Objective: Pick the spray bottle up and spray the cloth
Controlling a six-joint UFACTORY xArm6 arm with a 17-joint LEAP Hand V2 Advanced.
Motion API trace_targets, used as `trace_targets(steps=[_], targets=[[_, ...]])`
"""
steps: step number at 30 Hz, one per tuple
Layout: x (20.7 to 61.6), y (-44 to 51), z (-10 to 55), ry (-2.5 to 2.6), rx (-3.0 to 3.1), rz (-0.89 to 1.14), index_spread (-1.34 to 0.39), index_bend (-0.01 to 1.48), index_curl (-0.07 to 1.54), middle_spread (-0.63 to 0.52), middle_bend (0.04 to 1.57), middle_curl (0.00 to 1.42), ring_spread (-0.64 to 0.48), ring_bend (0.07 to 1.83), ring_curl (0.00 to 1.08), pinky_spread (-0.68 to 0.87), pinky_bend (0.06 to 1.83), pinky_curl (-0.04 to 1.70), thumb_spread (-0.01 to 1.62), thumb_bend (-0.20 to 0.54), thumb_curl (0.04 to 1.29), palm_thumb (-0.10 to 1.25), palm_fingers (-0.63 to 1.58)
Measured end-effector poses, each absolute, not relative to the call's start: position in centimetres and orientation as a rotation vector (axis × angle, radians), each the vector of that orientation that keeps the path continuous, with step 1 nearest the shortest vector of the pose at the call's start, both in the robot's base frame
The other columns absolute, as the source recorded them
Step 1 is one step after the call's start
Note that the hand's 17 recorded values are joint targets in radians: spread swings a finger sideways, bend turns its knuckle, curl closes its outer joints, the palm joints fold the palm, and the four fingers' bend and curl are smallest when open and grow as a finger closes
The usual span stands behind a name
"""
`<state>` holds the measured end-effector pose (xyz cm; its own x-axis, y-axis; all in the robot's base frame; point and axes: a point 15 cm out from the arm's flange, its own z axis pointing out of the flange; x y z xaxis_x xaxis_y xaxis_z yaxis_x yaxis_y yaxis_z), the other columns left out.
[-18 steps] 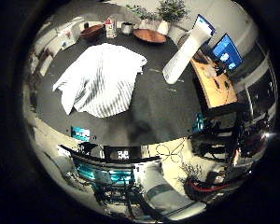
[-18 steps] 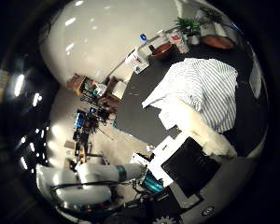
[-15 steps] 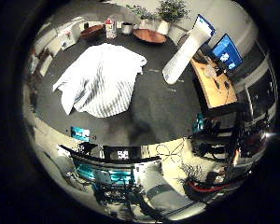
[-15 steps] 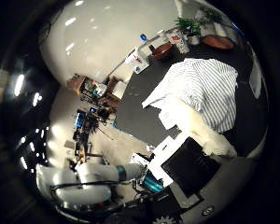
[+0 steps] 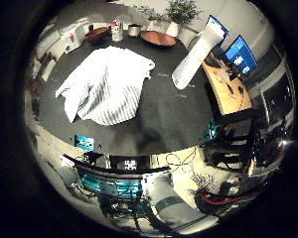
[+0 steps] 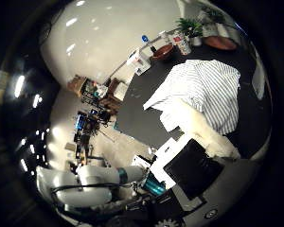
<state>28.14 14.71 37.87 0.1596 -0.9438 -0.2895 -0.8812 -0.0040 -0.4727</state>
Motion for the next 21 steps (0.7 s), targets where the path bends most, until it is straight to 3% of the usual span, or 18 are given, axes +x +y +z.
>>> trace_targets(steps=[21], targets=[[26.9,6.8,43.2,1.746,-1.79,-0.363,-0.26,0.19,0.37,0.13,0.19,0.28,0.29,0.47,0.17,0.69,0.99,0.02,1.04,-0.024,0.53,0.72,0.4]])
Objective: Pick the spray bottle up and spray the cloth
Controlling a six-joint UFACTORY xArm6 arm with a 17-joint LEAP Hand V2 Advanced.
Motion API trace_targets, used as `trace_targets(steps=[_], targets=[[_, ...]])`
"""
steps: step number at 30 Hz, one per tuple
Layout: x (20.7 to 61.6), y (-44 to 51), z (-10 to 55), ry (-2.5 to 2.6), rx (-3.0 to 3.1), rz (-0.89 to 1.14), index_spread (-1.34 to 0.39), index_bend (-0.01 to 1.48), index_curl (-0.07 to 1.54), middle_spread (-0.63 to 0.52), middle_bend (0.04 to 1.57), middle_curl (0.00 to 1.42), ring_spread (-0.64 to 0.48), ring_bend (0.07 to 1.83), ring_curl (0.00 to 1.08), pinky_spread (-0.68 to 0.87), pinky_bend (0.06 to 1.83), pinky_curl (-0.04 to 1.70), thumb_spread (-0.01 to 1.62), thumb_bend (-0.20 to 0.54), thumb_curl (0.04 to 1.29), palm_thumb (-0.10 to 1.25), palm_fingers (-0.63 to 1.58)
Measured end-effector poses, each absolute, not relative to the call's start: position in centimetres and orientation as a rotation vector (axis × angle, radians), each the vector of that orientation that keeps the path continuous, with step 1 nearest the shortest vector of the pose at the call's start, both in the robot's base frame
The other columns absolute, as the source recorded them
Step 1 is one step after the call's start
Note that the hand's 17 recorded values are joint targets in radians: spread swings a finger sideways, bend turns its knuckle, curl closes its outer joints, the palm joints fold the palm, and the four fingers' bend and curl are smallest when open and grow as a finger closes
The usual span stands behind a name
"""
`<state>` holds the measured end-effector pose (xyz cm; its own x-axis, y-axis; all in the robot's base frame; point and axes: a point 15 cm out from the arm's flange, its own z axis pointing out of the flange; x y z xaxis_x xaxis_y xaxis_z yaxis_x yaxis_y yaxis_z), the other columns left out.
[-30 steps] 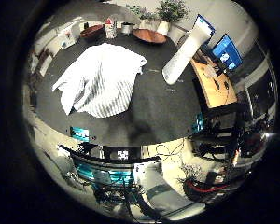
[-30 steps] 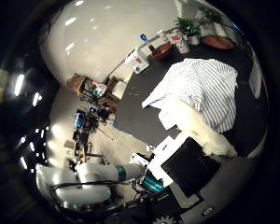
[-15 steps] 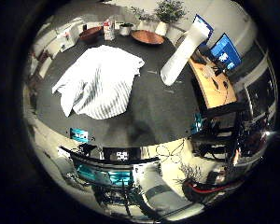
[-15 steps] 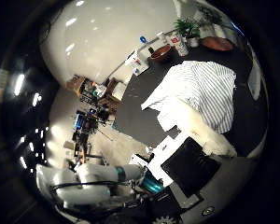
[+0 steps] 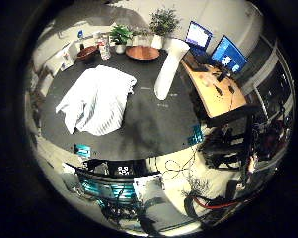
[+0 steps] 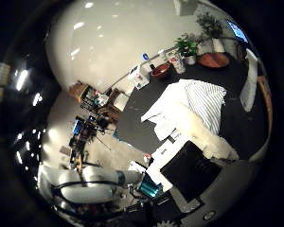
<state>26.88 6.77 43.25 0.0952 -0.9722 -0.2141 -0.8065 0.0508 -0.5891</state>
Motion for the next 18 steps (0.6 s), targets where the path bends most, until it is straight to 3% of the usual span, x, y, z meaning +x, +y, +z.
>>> trace_targets(steps=[12,18], targets=[[26.9,-3.2,41.9,1.965,-1.685,-0.531,-0.26,0.19,0.36,0.12,0.19,0.29,0.28,0.49,0.16,0.67,1.01,0.01,1.04,-0.023,0.51,0.69,0.4],[26.3,-4.8,40.4,2.002,-1.706,-0.485,-0.24,0.18,0.35,0.14,0.19,0.29,0.28,0.51,0.16,0.67,1.03,0.01,1.04,-0.023,0.51,0.69,0.37]])
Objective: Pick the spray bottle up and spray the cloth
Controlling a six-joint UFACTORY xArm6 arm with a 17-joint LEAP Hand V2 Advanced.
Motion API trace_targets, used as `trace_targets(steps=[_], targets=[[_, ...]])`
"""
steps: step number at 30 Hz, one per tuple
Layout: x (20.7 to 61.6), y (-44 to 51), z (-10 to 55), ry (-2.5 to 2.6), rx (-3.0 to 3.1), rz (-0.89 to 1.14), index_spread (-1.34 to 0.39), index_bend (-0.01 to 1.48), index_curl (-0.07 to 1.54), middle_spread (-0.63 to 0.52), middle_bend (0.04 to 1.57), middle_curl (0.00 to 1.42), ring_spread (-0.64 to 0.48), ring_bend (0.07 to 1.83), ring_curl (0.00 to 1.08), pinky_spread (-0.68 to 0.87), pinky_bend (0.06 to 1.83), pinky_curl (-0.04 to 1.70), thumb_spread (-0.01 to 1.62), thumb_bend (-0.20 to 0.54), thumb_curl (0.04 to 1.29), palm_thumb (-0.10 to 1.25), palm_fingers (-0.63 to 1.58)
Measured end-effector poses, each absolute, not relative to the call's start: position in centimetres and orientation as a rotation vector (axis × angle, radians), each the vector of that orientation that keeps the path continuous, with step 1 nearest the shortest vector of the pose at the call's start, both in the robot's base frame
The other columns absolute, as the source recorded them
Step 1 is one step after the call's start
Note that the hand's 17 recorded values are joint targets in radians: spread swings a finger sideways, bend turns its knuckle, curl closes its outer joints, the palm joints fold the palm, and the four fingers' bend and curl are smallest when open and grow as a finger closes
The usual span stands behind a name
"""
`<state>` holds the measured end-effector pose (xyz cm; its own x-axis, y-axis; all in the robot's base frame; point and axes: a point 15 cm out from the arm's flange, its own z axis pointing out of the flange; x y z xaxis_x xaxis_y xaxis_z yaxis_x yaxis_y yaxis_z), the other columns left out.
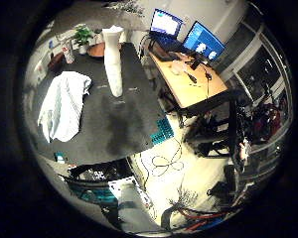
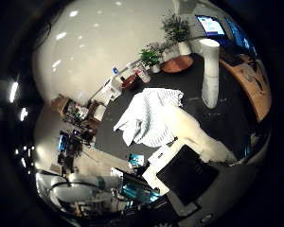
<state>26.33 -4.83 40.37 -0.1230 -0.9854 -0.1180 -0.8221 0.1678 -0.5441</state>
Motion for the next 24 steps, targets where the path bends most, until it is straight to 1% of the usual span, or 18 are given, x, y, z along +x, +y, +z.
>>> trace_targets(steps=[4,9,17,20,24], targets=[[26.1,-6.4,36.4,2.077,-1.712,-0.421,-0.24,0.18,0.35,0.14,0.19,0.29,0.28,0.51,0.16,0.66,1.04,0.01,1.05,-0.027,0.49,0.66,0.35],[27.7,-9.7,33.9,2.146,-1.587,-0.427,-0.22,0.18,0.34,0.16,0.19,0.29,0.28,0.54,0.16,0.65,1.06,0.01,1.05,-0.029,0.47,0.61,0.33],[30.4,-15.3,33.2,2.176,-1.351,-0.438,-0.21,0.18,0.33,0.17,0.19,0.29,0.28,0.55,0.16,0.65,1.11,0.03,1.04,-0.027,0.45,0.57,0.32],[31.2,-17.3,34.5,2.192,-1.317,-0.454,-0.21,0.18,0.33,0.18,0.19,0.3,0.28,0.56,0.16,0.65,1.12,0.03,1.04,-0.03,0.44,0.56,0.32],[32.4,-19.9,35.3,2.196,-1.259,-0.447,-0.21,0.18,0.33,0.18,0.19,0.3,0.29,0.56,0.16,0.65,1.14,0.03,1.04,-0.035,0.43,0.49,0.31]])
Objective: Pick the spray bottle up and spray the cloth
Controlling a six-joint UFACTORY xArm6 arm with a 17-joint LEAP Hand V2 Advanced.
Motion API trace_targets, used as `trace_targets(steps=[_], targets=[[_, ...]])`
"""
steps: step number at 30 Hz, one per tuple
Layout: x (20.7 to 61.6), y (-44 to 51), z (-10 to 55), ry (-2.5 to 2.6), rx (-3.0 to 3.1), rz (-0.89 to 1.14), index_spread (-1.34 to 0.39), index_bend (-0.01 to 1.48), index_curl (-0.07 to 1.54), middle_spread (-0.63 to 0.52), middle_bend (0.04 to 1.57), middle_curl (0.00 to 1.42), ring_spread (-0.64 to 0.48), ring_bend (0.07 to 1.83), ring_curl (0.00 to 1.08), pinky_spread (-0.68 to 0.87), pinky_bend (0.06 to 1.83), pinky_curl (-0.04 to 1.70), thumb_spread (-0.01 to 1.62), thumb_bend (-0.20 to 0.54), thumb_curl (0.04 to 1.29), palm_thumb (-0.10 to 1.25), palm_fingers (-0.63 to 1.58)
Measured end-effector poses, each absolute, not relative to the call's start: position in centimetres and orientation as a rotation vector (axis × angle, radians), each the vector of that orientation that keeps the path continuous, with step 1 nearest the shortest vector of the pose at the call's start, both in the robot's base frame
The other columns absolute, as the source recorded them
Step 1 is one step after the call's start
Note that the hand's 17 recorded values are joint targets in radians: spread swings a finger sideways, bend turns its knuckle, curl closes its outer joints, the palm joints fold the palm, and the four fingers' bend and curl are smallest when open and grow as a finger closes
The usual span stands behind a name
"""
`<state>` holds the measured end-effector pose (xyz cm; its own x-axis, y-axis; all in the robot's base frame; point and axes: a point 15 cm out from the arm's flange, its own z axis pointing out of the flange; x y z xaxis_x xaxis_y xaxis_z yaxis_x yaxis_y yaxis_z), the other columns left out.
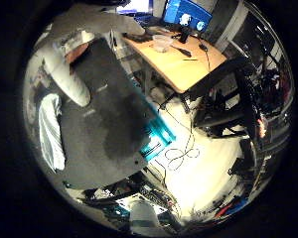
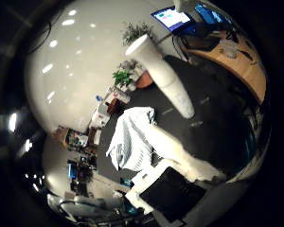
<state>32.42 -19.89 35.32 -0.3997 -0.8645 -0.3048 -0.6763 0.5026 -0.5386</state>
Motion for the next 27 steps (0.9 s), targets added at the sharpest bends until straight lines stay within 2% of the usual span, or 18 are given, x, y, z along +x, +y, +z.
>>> trace_targets(steps=[11,27], targets=[[36.7,-23.2,35.1,2.094,-1.138,-0.343,-0.18,0.17,0.32,0.21,0.2,0.31,0.3,0.56,0.16,0.63,1.17,0.03,1.06,-0.03,0.4,0.42,0.27],[43.1,-19.7,33.7,1.86,-1.111,-0.237,-0.15,0.17,0.32,0.22,0.19,0.31,0.32,0.55,0.17,0.6,1.21,0.03,1.06,-0.028,0.37,0.35,0.22]])
